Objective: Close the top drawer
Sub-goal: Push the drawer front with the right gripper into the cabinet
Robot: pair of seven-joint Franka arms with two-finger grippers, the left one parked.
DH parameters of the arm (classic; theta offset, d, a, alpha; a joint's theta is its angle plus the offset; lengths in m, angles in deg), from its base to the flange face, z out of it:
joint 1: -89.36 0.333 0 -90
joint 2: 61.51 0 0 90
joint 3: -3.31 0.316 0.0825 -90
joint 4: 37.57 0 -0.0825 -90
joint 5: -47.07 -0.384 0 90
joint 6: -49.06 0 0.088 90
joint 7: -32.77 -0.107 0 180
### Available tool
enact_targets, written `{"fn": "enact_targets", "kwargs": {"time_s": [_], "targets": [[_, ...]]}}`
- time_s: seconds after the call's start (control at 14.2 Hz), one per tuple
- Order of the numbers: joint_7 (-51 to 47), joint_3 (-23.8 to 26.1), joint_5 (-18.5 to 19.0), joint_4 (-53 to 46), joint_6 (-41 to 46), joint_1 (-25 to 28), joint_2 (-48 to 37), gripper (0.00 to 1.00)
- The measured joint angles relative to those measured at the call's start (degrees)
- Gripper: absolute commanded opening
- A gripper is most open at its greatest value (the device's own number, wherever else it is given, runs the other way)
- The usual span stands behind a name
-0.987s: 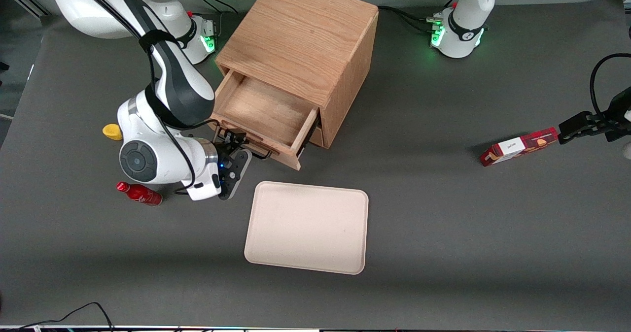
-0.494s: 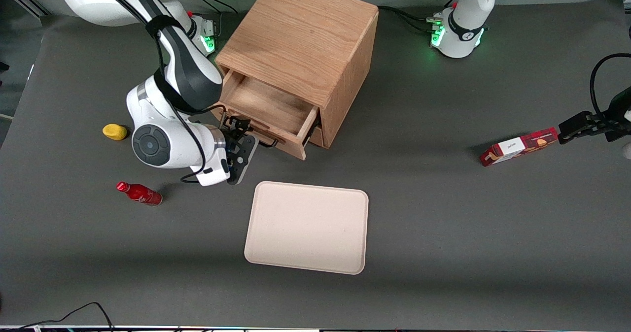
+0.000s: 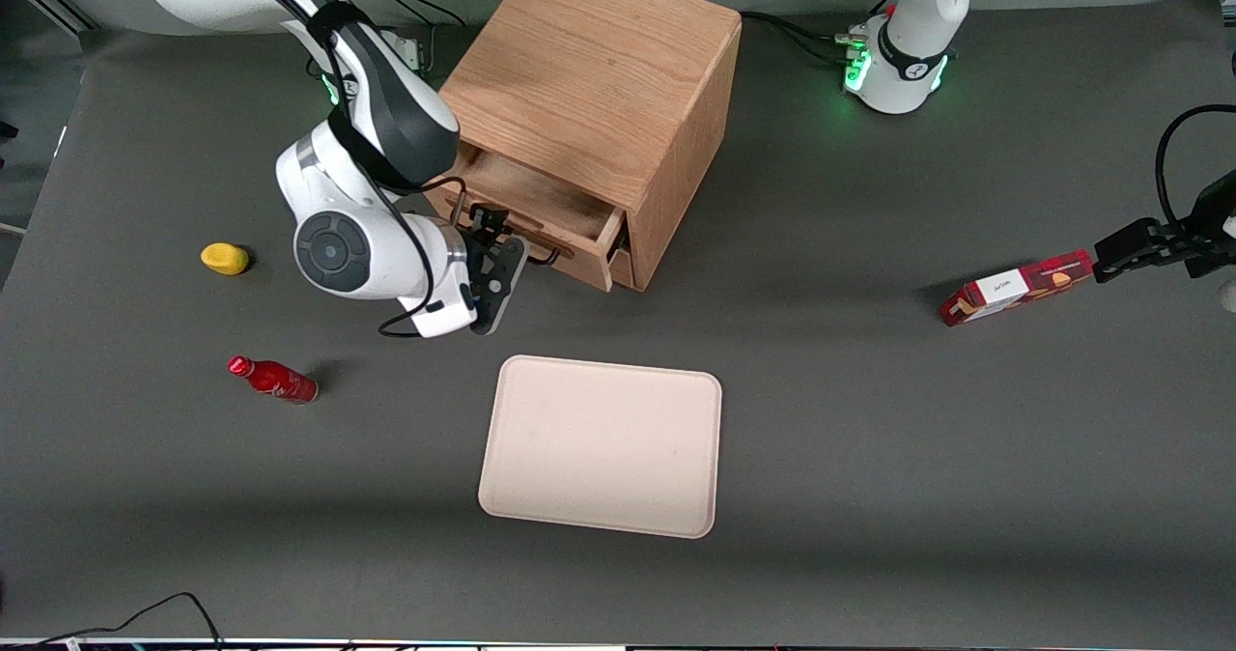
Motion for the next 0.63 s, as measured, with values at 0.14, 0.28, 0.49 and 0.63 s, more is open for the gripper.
{"fn": "enact_targets", "kwargs": {"time_s": [0.14, 0.28, 0.49, 0.63], "targets": [[-1.9, 1.5, 0.0, 0.5, -0.1, 0.0, -0.3, 1.0], [-3.1, 2.8, 0.0, 0.8, -0.2, 0.0, -0.4, 1.0], [-3.8, 4.0, 0.1, 1.3, -0.2, 0.0, -0.7, 1.0], [-3.9, 4.5, 0.1, 1.5, -0.2, 0.0, -0.8, 1.0]]}}
